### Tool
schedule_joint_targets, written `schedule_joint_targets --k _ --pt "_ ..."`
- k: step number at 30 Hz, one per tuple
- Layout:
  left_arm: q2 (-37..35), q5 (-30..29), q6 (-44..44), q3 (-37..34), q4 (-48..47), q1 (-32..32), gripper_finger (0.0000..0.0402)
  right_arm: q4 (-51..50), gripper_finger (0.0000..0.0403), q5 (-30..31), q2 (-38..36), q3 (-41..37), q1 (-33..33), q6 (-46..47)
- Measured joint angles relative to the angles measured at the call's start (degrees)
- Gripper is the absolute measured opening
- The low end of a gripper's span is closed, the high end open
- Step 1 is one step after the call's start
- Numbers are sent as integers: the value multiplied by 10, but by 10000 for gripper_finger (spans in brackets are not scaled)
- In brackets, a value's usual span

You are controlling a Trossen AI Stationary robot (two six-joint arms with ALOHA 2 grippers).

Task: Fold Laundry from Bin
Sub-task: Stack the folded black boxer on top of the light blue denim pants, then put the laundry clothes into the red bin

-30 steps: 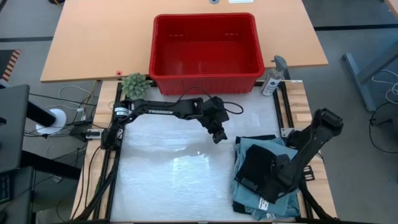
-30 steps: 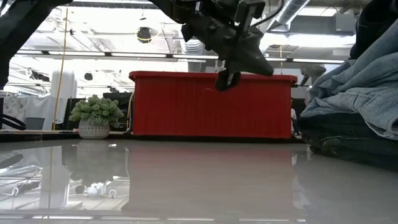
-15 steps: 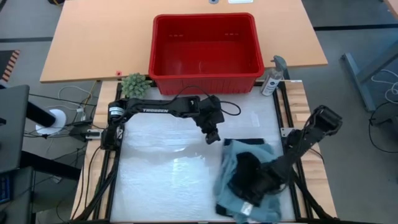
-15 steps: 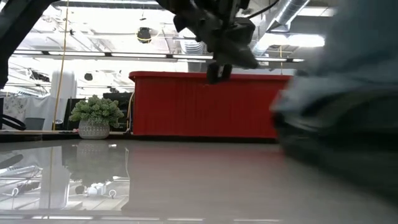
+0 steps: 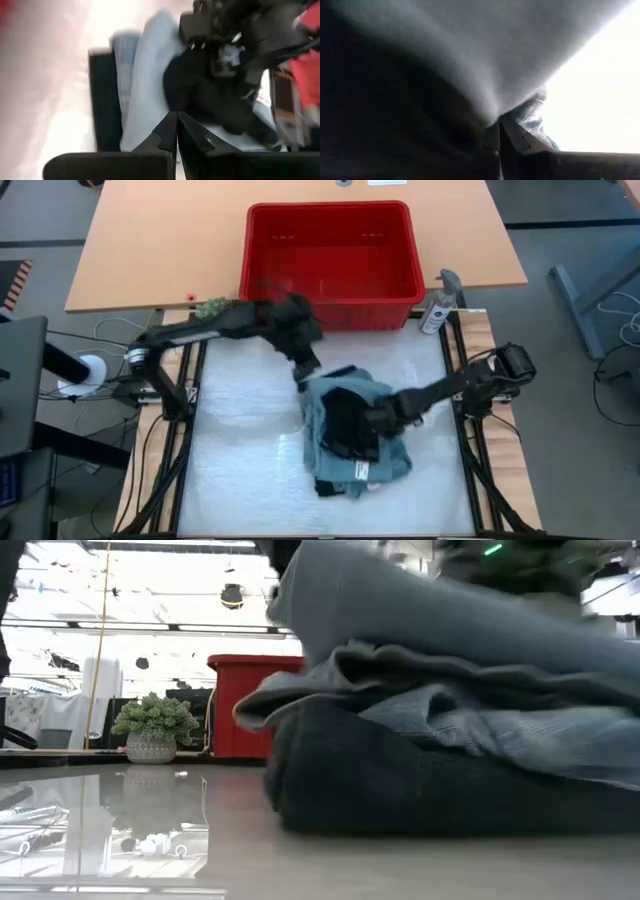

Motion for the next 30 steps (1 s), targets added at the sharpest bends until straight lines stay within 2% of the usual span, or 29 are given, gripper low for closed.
schedule_joint_targets --k 3,6,12,15,18,21,23,28,30 --pt "-73 -54 2 0 -18 19 0 -14 15 36 1 31 -49 -72" --pt "-145 -98 2 0 -22 32 0 -72 24 53 -1 83 -81 -133" --pt "-266 -196 -46 0 -21 38 0 -180 55 104 -8 216 -110 -257" --pt "-303 -188 -64 0 -23 35 9 -235 59 128 -11 277 -115 -312" --pt "-333 -133 -85 0 -34 29 38 -281 72 133 -21 328 -123 -373" --pt "-344 -117 -110 0 -54 4 82 -326 105 122 -43 365 -132 -420" --pt "-347 -128 -123 0 -75 -16 114 -354 136 120 -62 377 -137 -434" --pt "-337 -197 -192 -16 -108 -55 183 -434 206 145 -117 361 -149 -434" --pt "-339 -219 -232 -48 -77 -78 203 -403 225 148 -158 336 -154 -423"
